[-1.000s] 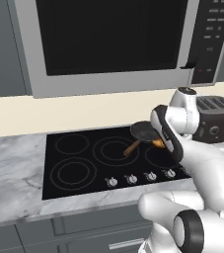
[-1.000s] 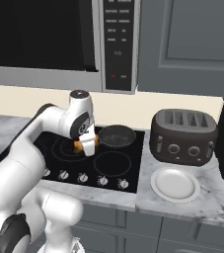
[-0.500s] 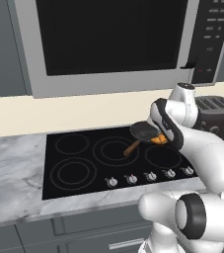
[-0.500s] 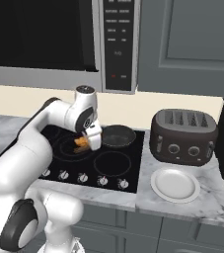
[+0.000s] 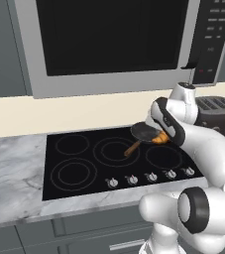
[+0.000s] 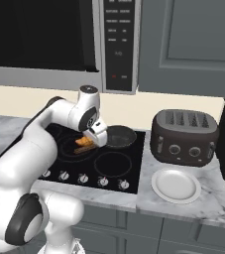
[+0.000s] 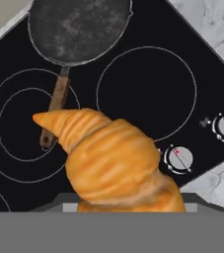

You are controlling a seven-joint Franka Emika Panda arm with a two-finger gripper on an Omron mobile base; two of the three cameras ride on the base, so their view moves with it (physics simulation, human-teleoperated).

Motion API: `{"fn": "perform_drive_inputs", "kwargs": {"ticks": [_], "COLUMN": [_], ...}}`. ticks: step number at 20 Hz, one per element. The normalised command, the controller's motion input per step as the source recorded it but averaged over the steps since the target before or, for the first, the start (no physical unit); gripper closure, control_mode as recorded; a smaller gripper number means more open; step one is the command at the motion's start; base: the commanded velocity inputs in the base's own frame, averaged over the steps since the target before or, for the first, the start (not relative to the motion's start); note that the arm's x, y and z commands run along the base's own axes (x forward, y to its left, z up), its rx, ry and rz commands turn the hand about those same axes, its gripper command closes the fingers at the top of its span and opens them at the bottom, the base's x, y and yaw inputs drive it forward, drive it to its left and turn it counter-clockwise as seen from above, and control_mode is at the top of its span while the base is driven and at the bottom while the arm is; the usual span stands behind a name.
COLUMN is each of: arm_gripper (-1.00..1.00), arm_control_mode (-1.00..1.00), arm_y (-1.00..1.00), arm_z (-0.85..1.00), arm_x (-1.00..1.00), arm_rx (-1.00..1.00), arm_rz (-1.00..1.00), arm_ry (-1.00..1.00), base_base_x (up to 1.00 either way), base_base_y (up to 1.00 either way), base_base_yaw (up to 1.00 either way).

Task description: Pick the croissant and place it on the pan. Then turn on the stove to warm the croissant.

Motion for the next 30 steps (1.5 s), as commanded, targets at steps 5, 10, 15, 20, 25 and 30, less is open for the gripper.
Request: {"fn": "perform_drive_inputs", "kwargs": {"ticks": [5, 10, 15, 20, 25, 30], "arm_gripper": [1.00, 1.00, 1.00, 1.00, 1.00, 1.00], "arm_control_mode": [-1.00, -1.00, -1.00, -1.00, -1.00, -1.00], "arm_y": [0.00, 0.00, 0.00, 0.00, 0.00, -0.02], "arm_z": [0.00, 0.00, 0.00, -0.09, -0.22, -0.16], "arm_x": [0.30, 0.33, 0.27, 0.18, 0.12, 0.15], "arm_rx": [0.00, 0.00, 0.00, 0.00, -0.01, -0.02], "arm_rz": [0.10, 0.06, 0.05, 0.05, 0.04, 0.03], "arm_ry": [0.00, 0.00, 0.00, 0.00, 0.00, 0.01], "base_base_x": [0.00, 0.00, 0.00, 0.00, 0.00, 0.00], "base_base_y": [0.00, 0.00, 0.00, 0.00, 0.00, 0.00], "base_base_yaw": [0.00, 0.00, 0.00, 0.00, 0.00, 0.00]}}
